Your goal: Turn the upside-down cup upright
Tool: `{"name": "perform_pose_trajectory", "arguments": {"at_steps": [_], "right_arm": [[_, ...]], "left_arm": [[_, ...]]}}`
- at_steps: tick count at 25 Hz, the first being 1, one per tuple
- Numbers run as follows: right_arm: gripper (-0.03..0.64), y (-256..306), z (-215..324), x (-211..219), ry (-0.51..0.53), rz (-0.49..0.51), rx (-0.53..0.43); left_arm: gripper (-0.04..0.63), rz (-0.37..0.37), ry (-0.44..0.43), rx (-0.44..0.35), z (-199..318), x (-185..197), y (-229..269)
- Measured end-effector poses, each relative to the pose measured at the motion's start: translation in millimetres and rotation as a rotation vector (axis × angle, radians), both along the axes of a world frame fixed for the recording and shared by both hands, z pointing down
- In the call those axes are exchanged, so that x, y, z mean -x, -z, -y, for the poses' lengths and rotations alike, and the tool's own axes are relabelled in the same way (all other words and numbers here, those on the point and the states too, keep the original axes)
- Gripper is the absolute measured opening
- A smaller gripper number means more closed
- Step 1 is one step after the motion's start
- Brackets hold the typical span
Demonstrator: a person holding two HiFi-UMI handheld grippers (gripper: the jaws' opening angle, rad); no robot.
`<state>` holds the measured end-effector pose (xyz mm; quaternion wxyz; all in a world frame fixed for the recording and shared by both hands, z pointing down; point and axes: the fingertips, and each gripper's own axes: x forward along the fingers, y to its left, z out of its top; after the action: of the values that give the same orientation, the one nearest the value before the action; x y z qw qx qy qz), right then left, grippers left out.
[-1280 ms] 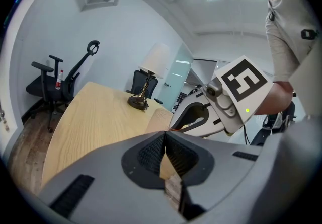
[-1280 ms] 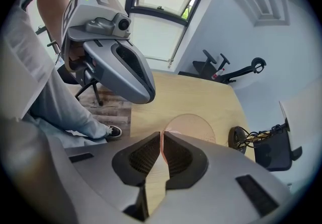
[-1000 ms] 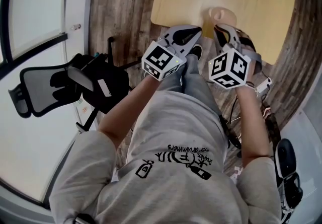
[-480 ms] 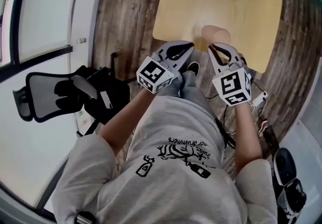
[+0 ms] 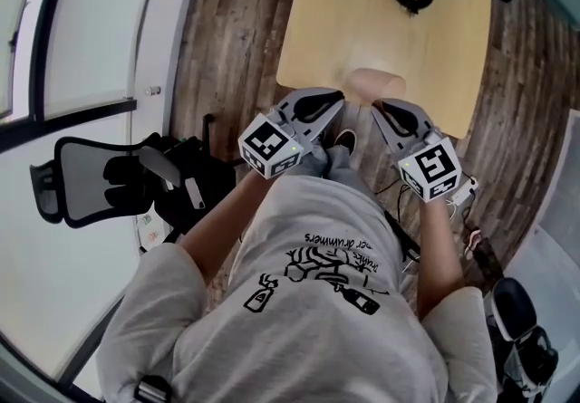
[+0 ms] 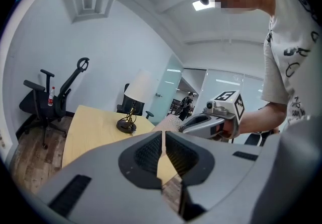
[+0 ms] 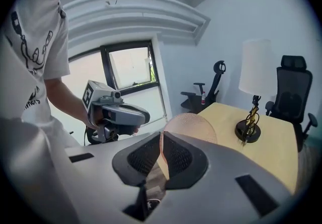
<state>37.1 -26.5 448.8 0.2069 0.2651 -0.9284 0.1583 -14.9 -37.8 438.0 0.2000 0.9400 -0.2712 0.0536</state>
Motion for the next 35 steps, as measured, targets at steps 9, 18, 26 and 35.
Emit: {"name": "perform_pose_trajectory", "arguments": {"at_steps": [9,18,26,35], "right_arm": [[0.035,33.2,-10.9,-15.9,-0.011,0.361,0.085],[0.035,59.5,-17.5,-22.2,0.042,0.640,0.161],[0.035,81.3,-30.1,-24.5,0.109,0.895,0.235],[0.035,89.2,-35.4,-23.9,0.158,1.032,0.299]], "left_arm": [[0.026,-0.021,-0.046,-0.040,0.1,-3.3,26.4],[0.256,-0.128,-0.176,-0.063,-4.6,-11.5,62.6],[0.348,-0.193,-0.317,-0.035,-10.4,-12.5,69.6],[0.350,-0.224,-0.437,-0.014,-18.5,-32.4,71.4]]}}
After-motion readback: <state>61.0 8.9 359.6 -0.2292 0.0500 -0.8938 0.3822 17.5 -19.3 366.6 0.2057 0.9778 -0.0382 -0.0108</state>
